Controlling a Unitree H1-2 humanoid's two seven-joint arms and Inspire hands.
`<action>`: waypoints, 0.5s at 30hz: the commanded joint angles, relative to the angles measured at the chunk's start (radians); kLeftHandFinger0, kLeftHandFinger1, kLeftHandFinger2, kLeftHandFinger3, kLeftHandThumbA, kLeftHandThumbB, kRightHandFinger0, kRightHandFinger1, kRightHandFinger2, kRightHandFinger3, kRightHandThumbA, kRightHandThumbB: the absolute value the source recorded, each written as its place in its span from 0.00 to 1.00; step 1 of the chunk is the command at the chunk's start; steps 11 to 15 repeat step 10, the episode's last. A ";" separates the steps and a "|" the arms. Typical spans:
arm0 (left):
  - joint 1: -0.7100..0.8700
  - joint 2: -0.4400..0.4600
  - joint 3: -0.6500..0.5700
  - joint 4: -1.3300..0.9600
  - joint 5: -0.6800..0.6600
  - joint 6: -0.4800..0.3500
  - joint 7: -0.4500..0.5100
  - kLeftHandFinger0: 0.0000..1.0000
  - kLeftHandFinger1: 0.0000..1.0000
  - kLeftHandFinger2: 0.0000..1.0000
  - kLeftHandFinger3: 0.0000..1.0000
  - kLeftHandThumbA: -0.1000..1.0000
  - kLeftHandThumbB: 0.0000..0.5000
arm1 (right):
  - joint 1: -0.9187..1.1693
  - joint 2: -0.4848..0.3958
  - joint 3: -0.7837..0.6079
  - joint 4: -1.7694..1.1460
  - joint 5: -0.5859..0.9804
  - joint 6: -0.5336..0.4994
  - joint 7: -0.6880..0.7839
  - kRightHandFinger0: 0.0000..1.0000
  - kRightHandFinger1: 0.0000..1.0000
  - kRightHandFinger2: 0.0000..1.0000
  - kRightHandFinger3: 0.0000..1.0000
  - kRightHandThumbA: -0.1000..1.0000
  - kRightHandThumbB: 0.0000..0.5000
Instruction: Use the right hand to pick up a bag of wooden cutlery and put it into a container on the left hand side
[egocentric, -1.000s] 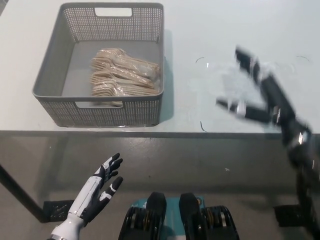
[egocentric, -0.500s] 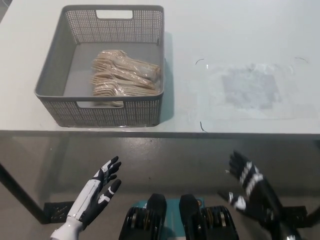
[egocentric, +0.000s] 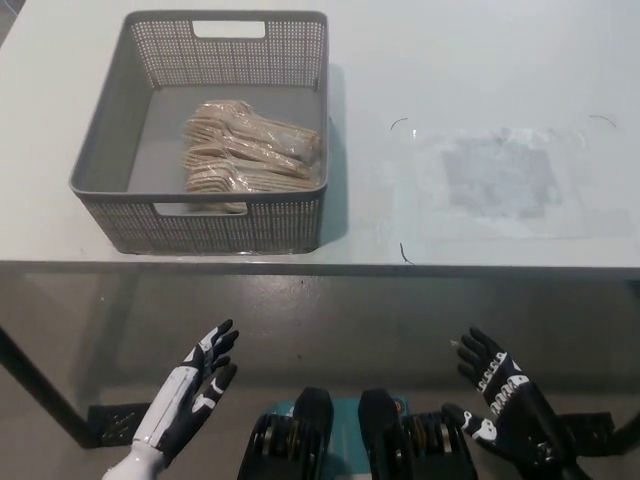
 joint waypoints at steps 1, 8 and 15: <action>-0.009 -0.004 0.015 -0.011 -0.007 -0.040 0.018 1.00 1.00 1.00 1.00 0.89 0.16 | -0.038 -0.013 0.009 -0.003 0.020 -0.004 0.024 1.00 1.00 1.00 1.00 1.00 0.44; -0.007 -0.006 0.015 -0.009 -0.008 -0.041 0.017 1.00 1.00 1.00 1.00 0.89 0.14 | -0.046 -0.027 0.029 0.003 -0.014 -0.020 0.010 1.00 1.00 1.00 1.00 1.00 0.27; -0.009 -0.004 0.014 -0.004 -0.006 -0.052 0.018 1.00 1.00 1.00 1.00 0.88 0.13 | -0.049 -0.029 0.032 0.004 -0.020 -0.018 0.007 1.00 1.00 1.00 1.00 1.00 0.26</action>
